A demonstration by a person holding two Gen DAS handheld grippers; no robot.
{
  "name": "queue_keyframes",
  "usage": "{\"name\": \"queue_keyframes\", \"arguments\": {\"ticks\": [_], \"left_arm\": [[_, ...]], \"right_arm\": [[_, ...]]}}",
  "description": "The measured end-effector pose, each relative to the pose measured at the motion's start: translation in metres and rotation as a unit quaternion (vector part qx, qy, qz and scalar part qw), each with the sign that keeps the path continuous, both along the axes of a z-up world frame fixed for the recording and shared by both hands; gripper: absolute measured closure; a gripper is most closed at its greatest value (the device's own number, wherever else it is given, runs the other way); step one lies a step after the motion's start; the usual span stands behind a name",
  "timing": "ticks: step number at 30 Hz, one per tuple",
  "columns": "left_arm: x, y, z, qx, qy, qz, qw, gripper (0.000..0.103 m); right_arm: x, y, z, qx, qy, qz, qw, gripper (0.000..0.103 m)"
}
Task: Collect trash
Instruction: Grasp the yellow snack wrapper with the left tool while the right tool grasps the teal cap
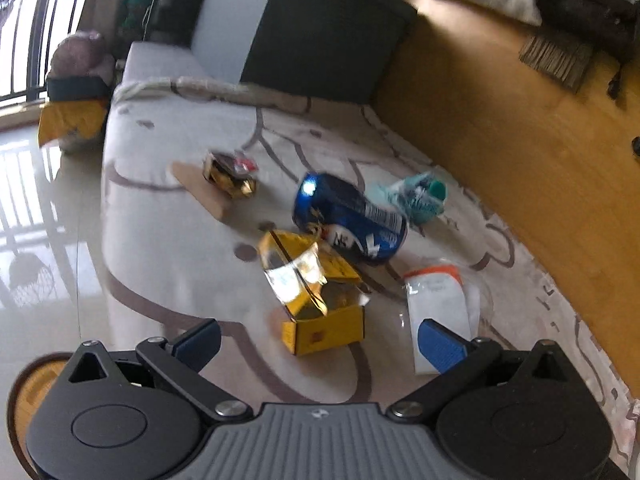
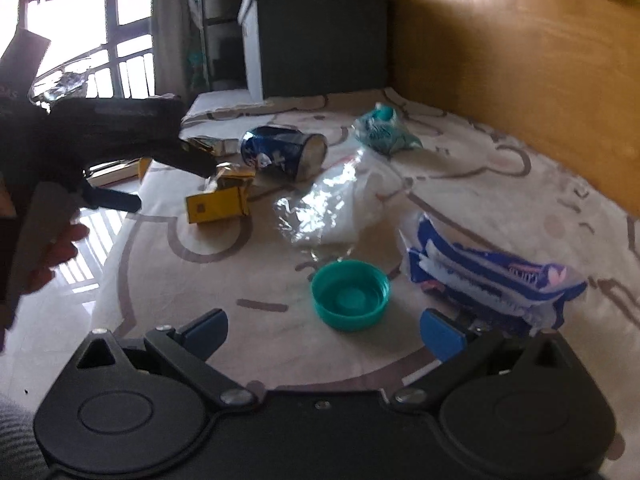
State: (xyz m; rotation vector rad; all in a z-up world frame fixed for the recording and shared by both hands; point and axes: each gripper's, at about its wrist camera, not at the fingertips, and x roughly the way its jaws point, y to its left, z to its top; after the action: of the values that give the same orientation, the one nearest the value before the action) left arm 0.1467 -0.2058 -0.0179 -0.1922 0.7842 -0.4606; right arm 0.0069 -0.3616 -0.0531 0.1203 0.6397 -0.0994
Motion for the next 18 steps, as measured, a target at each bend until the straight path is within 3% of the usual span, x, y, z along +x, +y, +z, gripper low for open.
{"name": "queue_keyframes", "arguments": {"ticks": [6,15,18], "left_arm": [[0.01,-0.021,-0.023,-0.003,0.017,0.025,0.9995,0.0],[0.019,-0.037,-0.027,0.021,-0.022,0.056,0.9979,0.001],[0.016,-0.042,-0.03,0.045,-0.04,0.054,0.9967,0.008]], "right_arm": [[0.017,-0.005,-0.006,0.018,0.005,-0.006,1.0,0.011],[0.035,-0.003,-0.014,-0.004,0.007,-0.022,1.0,0.017],[0.037,-0.002,-0.014,-0.01,0.006,-0.028,1.0,0.023]]}}
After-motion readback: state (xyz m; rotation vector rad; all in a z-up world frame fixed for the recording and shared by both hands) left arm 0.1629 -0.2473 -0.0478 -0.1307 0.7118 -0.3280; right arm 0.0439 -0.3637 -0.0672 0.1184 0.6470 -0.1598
